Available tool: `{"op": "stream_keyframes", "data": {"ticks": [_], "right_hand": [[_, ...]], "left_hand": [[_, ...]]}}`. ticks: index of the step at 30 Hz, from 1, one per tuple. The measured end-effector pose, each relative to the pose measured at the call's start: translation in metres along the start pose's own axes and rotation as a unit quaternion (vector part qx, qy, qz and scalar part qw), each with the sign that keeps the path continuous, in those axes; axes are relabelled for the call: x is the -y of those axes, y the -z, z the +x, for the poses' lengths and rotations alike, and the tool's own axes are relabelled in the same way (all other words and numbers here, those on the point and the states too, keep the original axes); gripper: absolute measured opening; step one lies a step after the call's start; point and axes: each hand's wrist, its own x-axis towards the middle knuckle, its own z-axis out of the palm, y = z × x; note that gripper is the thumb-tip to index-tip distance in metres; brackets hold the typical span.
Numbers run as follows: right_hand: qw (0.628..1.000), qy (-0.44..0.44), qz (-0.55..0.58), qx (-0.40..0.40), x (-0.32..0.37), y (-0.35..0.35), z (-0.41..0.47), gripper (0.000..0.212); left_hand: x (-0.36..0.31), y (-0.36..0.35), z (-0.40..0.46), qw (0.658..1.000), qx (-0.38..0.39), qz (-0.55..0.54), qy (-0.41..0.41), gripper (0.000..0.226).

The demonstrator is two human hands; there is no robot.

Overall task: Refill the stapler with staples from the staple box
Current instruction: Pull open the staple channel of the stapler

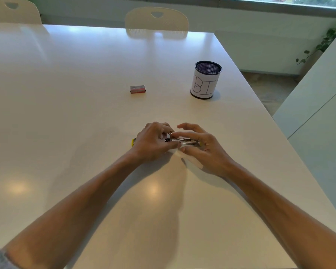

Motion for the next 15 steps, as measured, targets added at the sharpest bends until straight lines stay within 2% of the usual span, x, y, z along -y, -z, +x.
{"op": "stream_keyframes", "data": {"ticks": [3,6,10,15], "right_hand": [[0.992,0.04,-0.098,-0.074,-0.005,0.013,-0.001,0.029],[0.959,0.072,-0.249,-0.112,-0.008,0.029,-0.003,0.024],[0.94,0.087,-0.319,-0.081,-0.006,0.035,-0.006,0.03],[0.925,0.113,-0.356,-0.066,-0.004,0.036,-0.006,0.028]], "left_hand": [[0.001,0.0,-0.001,1.0,-0.015,-0.002,0.016,0.015],[0.002,0.0,-0.003,1.0,-0.014,-0.003,0.019,0.014],[0.004,-0.001,-0.005,1.0,-0.019,0.002,0.018,0.011],[0.003,-0.001,-0.006,0.999,-0.027,0.003,0.022,0.009]]}}
